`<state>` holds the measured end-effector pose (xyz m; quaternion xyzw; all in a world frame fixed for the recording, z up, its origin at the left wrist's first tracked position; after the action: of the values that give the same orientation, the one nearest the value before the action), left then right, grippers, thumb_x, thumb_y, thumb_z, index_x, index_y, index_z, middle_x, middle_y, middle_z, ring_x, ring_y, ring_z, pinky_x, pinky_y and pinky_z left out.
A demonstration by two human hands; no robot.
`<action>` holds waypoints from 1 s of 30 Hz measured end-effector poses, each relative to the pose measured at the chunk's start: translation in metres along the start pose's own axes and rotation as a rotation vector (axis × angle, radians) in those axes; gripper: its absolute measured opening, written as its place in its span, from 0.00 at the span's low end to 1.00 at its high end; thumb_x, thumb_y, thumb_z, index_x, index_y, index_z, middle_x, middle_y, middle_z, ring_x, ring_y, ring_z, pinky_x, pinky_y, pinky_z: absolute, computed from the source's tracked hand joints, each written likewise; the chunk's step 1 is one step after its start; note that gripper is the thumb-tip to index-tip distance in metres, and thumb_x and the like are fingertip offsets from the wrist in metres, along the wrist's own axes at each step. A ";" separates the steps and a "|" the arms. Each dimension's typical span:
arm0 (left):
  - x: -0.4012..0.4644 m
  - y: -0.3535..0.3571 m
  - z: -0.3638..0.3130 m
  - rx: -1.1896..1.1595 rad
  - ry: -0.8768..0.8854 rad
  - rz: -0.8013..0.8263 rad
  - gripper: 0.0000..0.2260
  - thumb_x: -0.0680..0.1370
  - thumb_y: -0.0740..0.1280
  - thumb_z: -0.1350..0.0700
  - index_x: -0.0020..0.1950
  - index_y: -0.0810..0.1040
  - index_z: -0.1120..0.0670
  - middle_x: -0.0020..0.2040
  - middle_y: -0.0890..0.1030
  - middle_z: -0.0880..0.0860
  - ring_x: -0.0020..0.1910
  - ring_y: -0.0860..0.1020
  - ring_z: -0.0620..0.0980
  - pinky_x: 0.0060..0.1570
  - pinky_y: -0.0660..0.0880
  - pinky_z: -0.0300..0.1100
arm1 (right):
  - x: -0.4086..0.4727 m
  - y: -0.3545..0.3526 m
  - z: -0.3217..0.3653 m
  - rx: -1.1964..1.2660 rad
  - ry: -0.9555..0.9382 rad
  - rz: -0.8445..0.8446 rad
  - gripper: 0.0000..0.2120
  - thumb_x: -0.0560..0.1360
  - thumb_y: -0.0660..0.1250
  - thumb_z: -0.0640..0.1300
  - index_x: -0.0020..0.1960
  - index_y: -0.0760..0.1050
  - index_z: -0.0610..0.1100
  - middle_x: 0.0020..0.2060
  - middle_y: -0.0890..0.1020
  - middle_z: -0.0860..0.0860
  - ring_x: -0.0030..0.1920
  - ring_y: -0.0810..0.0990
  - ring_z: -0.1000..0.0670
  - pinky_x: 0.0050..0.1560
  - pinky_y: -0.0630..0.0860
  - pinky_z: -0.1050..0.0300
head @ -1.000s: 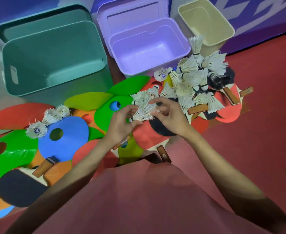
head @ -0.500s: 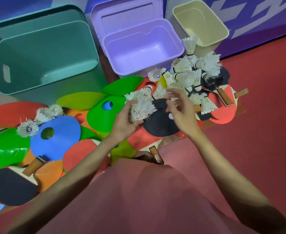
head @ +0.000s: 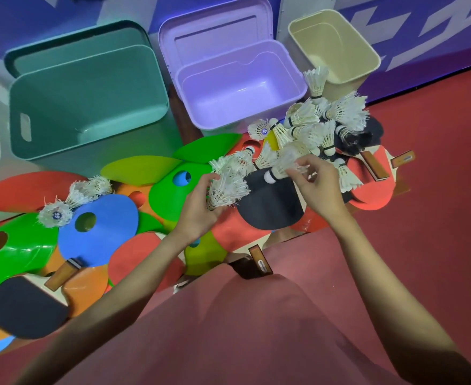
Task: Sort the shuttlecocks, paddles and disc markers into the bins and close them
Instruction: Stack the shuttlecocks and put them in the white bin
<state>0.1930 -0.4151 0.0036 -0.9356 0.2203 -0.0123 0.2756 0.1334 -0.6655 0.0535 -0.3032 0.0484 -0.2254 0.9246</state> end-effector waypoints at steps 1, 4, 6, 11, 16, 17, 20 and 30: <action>0.000 0.000 0.000 0.005 0.004 0.001 0.26 0.69 0.75 0.63 0.64 0.69 0.54 0.51 0.79 0.47 0.49 0.78 0.47 0.51 0.76 0.49 | -0.003 -0.003 0.013 0.096 -0.034 -0.030 0.04 0.73 0.71 0.41 0.43 0.76 0.47 0.34 0.77 0.58 0.32 0.73 0.59 0.35 0.68 0.65; 0.003 0.002 -0.005 0.001 0.025 0.005 0.26 0.69 0.74 0.63 0.63 0.70 0.54 0.51 0.79 0.46 0.49 0.78 0.47 0.52 0.76 0.50 | -0.010 0.006 0.038 0.214 -0.086 -0.037 0.04 0.73 0.71 0.40 0.43 0.77 0.47 0.35 0.78 0.56 0.34 0.73 0.58 0.36 0.69 0.66; 0.004 0.004 -0.013 -0.010 0.053 0.007 0.25 0.69 0.74 0.63 0.63 0.70 0.54 0.51 0.79 0.47 0.49 0.78 0.49 0.52 0.76 0.51 | -0.014 0.023 0.040 0.241 -0.064 0.026 0.05 0.72 0.72 0.39 0.44 0.77 0.48 0.33 0.77 0.58 0.32 0.73 0.58 0.35 0.68 0.67; 0.007 0.004 -0.028 -0.052 0.090 -0.006 0.25 0.68 0.72 0.58 0.63 0.70 0.57 0.53 0.78 0.46 0.50 0.77 0.44 0.53 0.75 0.47 | -0.023 0.059 0.044 0.230 -0.084 0.257 0.04 0.75 0.69 0.41 0.49 0.80 0.47 0.33 0.78 0.59 0.35 0.78 0.53 0.38 0.75 0.55; 0.009 -0.002 -0.015 -0.067 0.038 -0.028 0.26 0.66 0.73 0.57 0.63 0.70 0.55 0.53 0.79 0.48 0.51 0.78 0.49 0.55 0.75 0.52 | -0.014 0.041 0.048 0.282 -0.071 0.233 0.07 0.76 0.67 0.42 0.53 0.81 0.45 0.36 0.82 0.49 0.35 0.80 0.48 0.37 0.73 0.55; 0.009 -0.003 -0.014 -0.071 0.033 -0.032 0.26 0.66 0.73 0.57 0.63 0.70 0.55 0.53 0.79 0.49 0.51 0.78 0.50 0.55 0.76 0.52 | -0.009 0.034 0.043 0.286 -0.050 0.190 0.08 0.77 0.67 0.42 0.54 0.81 0.44 0.36 0.82 0.49 0.34 0.80 0.48 0.38 0.73 0.55; 0.010 -0.006 -0.014 -0.082 0.028 -0.041 0.26 0.66 0.73 0.56 0.62 0.70 0.54 0.53 0.79 0.49 0.52 0.79 0.51 0.55 0.75 0.53 | 0.008 0.008 0.019 0.172 -0.024 -0.003 0.09 0.76 0.65 0.39 0.55 0.79 0.40 0.47 0.82 0.49 0.35 0.79 0.49 0.40 0.74 0.55; 0.011 -0.009 -0.016 -0.085 0.032 -0.044 0.26 0.66 0.73 0.55 0.63 0.70 0.54 0.53 0.79 0.47 0.52 0.78 0.47 0.55 0.76 0.50 | 0.056 0.010 -0.001 -0.577 -0.143 -0.050 0.14 0.74 0.65 0.37 0.59 0.76 0.39 0.55 0.71 0.42 0.53 0.74 0.41 0.38 0.73 0.52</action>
<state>0.2037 -0.4212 0.0205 -0.9507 0.2044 -0.0241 0.2319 0.1872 -0.6843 0.0499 -0.5697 0.0378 -0.2032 0.7954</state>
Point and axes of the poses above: each hand's wrist, its own x-axis towards the middle knuckle, its own y-axis out of the palm, z = x × y, the point moved 10 cm from there along x, towards the middle knuckle
